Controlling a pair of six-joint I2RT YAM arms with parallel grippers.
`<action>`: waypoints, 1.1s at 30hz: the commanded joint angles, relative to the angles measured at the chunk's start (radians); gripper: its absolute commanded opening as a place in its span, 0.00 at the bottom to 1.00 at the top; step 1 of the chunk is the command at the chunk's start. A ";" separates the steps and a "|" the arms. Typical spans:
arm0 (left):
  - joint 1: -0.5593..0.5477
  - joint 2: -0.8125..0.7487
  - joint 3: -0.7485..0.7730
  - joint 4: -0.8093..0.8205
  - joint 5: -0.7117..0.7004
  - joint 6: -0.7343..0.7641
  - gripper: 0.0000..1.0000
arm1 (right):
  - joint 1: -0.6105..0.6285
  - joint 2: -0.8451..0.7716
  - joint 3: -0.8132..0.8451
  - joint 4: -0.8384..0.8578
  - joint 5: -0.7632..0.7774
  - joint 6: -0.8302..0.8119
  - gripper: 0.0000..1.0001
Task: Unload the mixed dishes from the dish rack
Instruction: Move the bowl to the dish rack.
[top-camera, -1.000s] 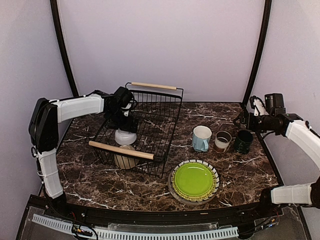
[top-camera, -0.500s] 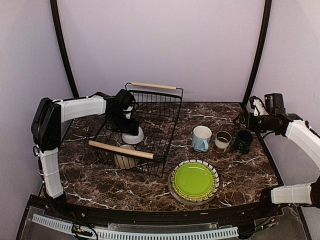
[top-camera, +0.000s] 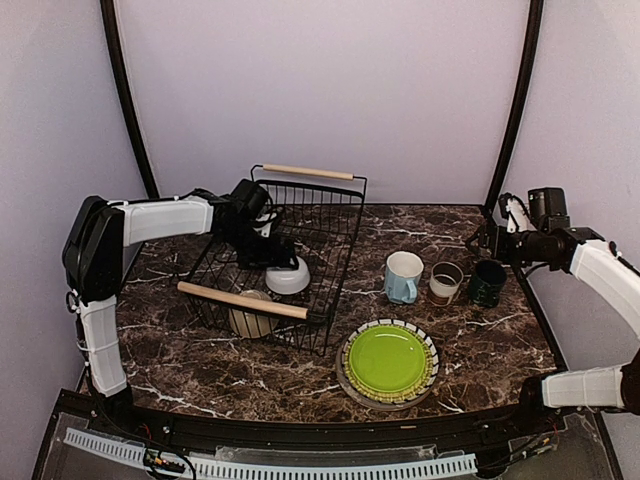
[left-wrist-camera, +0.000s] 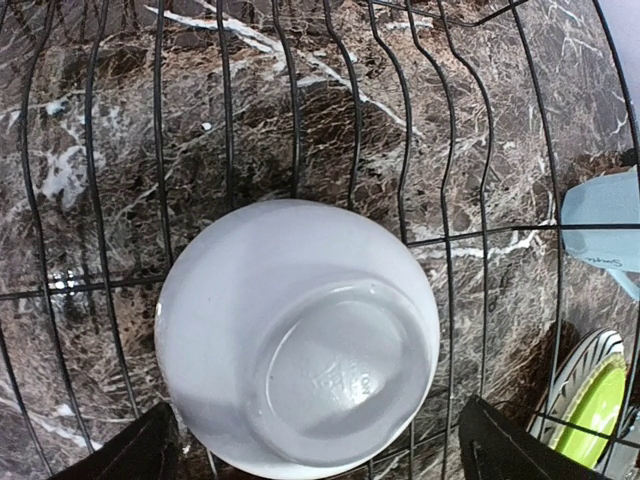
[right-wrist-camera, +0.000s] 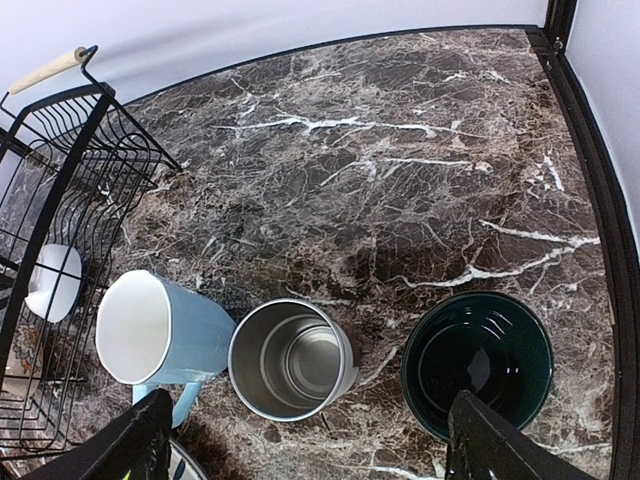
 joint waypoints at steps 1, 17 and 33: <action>-0.006 -0.048 -0.023 0.025 0.052 -0.021 0.98 | 0.000 -0.006 -0.018 0.026 -0.003 0.000 0.93; 0.057 -0.012 -0.086 0.094 0.086 -0.140 0.99 | -0.001 -0.023 -0.032 0.029 0.006 -0.001 0.93; 0.018 0.055 -0.064 0.217 0.211 -0.164 0.90 | 0.000 -0.014 -0.034 0.041 0.007 -0.004 0.93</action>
